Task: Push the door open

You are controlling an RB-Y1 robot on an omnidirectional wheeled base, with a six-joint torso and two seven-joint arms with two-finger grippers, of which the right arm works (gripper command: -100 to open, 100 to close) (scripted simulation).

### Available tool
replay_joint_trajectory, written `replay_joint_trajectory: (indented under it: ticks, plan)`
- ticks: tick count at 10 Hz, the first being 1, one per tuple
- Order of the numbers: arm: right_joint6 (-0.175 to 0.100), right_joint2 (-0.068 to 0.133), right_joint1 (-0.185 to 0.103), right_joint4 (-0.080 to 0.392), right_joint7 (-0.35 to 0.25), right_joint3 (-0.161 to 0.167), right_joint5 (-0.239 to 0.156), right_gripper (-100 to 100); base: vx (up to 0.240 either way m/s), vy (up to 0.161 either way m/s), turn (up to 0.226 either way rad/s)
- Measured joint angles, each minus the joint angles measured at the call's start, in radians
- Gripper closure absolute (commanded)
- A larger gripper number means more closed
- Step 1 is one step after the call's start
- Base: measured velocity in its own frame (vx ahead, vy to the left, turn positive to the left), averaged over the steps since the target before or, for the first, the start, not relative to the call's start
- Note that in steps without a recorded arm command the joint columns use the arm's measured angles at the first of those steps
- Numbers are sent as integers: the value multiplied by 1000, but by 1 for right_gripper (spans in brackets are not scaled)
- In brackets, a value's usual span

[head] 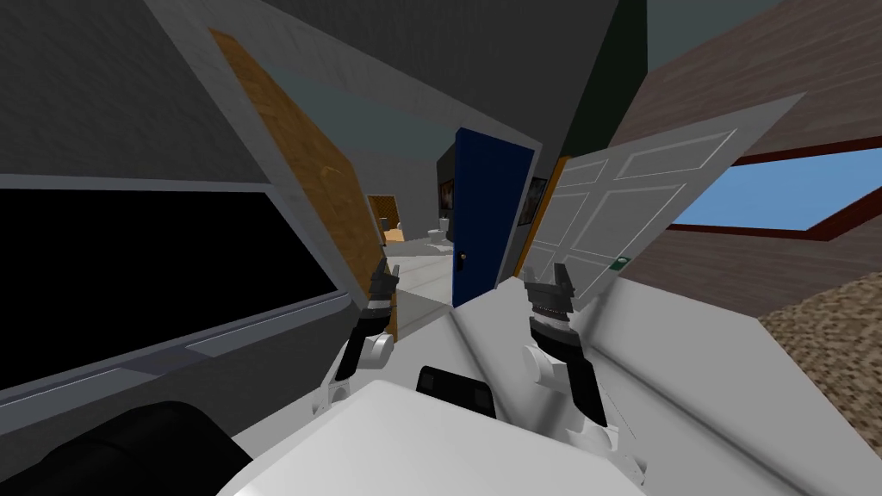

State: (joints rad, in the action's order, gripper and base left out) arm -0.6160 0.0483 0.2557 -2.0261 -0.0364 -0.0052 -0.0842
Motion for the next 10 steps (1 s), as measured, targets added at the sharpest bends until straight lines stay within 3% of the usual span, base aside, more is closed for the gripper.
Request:
replay_joint_trajectory:
  ticks: [8, 10]
  plan:
    - [11, 15, -105, 194, -6, 8, -6, -100, 36, -56, 75]
    - [16, 11, -134, 245, -2, 15, -4, -100, 33, -52, 87]
